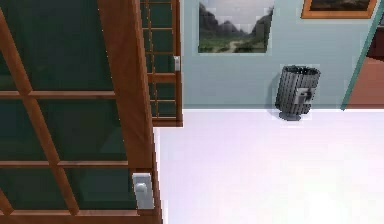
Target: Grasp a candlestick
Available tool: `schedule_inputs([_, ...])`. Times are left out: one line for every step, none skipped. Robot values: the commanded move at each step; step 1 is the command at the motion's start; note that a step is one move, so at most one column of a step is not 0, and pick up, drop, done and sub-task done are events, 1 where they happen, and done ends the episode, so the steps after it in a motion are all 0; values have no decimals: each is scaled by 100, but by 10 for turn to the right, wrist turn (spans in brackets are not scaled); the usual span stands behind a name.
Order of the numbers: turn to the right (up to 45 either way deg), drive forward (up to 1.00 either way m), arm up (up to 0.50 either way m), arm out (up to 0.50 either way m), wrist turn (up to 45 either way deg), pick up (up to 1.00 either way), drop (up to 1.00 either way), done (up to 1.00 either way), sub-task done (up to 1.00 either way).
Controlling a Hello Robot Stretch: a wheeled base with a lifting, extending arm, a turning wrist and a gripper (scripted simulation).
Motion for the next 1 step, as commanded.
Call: schedule_inputs([0, 0, 0, 0, 450, 0, 0, 0, 0])
